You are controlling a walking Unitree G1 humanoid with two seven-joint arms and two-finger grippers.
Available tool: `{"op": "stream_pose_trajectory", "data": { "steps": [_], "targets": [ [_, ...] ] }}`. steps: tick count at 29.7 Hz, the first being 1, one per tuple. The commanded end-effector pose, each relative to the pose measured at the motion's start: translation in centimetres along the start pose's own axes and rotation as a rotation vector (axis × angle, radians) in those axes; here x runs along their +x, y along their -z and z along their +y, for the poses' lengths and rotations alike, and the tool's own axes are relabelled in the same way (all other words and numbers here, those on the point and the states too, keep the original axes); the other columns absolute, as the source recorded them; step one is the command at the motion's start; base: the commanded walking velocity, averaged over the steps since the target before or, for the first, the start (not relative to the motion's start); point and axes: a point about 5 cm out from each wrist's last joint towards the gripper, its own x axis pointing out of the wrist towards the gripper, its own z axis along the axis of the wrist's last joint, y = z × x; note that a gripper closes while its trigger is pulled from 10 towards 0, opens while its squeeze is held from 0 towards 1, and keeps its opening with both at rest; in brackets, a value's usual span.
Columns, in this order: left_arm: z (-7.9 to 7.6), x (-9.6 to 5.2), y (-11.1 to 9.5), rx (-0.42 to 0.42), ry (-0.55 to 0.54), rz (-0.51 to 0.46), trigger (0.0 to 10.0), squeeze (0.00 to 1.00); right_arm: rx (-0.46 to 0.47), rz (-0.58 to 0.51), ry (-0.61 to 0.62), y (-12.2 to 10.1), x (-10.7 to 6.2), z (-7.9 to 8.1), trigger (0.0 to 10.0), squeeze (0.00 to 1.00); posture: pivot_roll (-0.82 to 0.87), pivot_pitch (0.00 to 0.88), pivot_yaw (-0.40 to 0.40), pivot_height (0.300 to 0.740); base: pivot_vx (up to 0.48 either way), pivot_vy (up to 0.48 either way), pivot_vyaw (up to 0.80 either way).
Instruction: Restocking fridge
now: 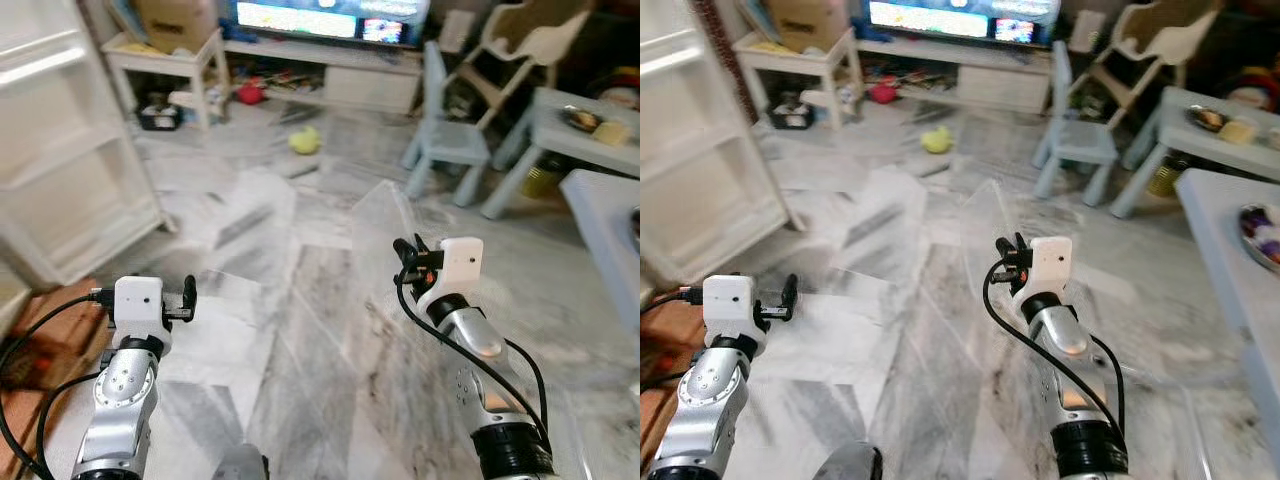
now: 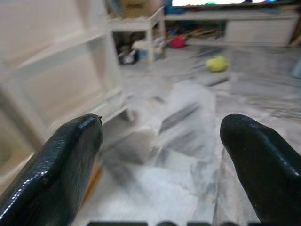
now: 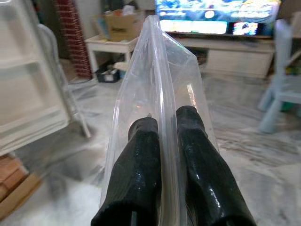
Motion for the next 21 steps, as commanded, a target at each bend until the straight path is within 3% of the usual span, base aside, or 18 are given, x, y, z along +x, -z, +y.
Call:
{"op": "stream_pose_trajectory", "data": {
  "steps": [1,5,14,21],
  "targets": [
    [-0.2,-0.1,0.5,-0.010,-0.005,0.025,10.0,0.00,-0.012,-0.008,0.010,-0.2,-0.1,-0.3,10.0,0.00,0.06,0.000,-0.062,0.740,0.000,0.000,0.79],
    [-0.4,-0.4,1.2,-0.002,-0.001,0.033,10.0,0.00,0.002,0.016,0.024,0.6,-0.4,-0.5,10.0,0.00,0.06,0.000,-0.069,0.740,0.000,0.000,0.79],
    [-0.1,-0.2,0.5,0.050,-0.044,-0.019,10.0,0.00,-0.007,-0.058,-0.016,-1.0,1.2,0.3,10.0,0.00,0.06,0.000,-0.047,0.740,0.000,0.000,0.79],
    [0.3,-0.4,0.7,0.072,-0.055,-0.023,10.0,0.00,-0.023,-0.088,0.015,-1.0,0.5,-0.3,10.0,0.00,0.07,0.000,-0.037,0.740,0.000,0.000,0.78]
  ]
}}
